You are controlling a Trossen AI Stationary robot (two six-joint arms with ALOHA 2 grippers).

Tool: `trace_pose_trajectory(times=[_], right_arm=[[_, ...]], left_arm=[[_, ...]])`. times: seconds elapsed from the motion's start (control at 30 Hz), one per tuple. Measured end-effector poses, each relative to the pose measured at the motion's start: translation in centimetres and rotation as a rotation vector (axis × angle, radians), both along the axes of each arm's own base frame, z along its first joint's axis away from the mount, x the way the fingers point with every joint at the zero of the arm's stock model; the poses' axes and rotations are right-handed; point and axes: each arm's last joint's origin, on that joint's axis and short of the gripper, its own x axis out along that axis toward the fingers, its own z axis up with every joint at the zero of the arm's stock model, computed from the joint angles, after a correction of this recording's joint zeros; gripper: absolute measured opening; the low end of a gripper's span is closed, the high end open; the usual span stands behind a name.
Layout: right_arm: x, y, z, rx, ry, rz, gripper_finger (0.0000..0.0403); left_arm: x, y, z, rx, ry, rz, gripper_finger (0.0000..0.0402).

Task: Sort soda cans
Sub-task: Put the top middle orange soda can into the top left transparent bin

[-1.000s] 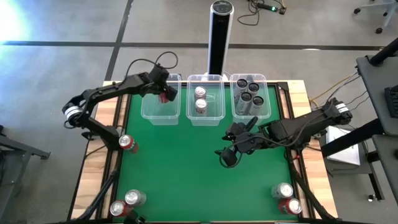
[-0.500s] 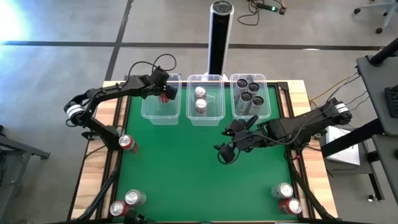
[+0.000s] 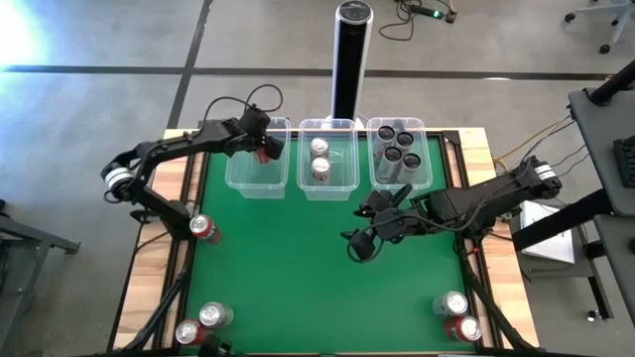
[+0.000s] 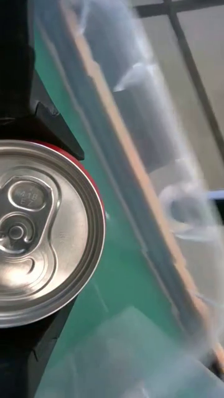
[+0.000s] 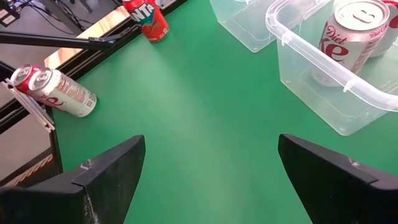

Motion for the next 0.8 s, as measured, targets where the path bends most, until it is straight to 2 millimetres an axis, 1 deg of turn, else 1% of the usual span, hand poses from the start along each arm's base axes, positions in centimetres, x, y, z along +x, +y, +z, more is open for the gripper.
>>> trace_pose_trajectory(times=[0.13, 0.23, 0.4, 0.6, 0.7, 0.8], right_arm=[[0.0, -0.1, 0.0, -0.013, 0.0, -0.002, 0.0363], [0.1, -0.2, 0.0, -0.014, 0.0, -0.006, 0.0363], [0.0, -0.2, 0.0, -0.015, -0.002, -0.016, 0.0363], [0.0, -0.2, 0.0, -0.008, -0.004, -0.023, 0.0363], [0.1, -0.2, 0.0, -0.002, -0.005, -0.029, 0.0363], [0.1, -0.3, 0.0, -0.004, -0.007, -0.033, 0.0363]], left_arm=[[0.7, 0.0, 1.4, 0.013, -0.052, -0.044, 0.0274], [1.2, -0.1, 1.6, 0.013, -0.042, -0.123, 0.0274], [1.5, 0.5, 0.2, -0.01, 0.041, -0.175, 0.0274], [2.4, 1.1, -2.1, -0.071, 0.056, -0.176, 0.0274], [2.8, 1.3, -2.7, -0.082, 0.036, -0.155, 0.0274], [2.9, 1.5, -2.8, -0.08, 0.026, -0.147, 0.0274]])
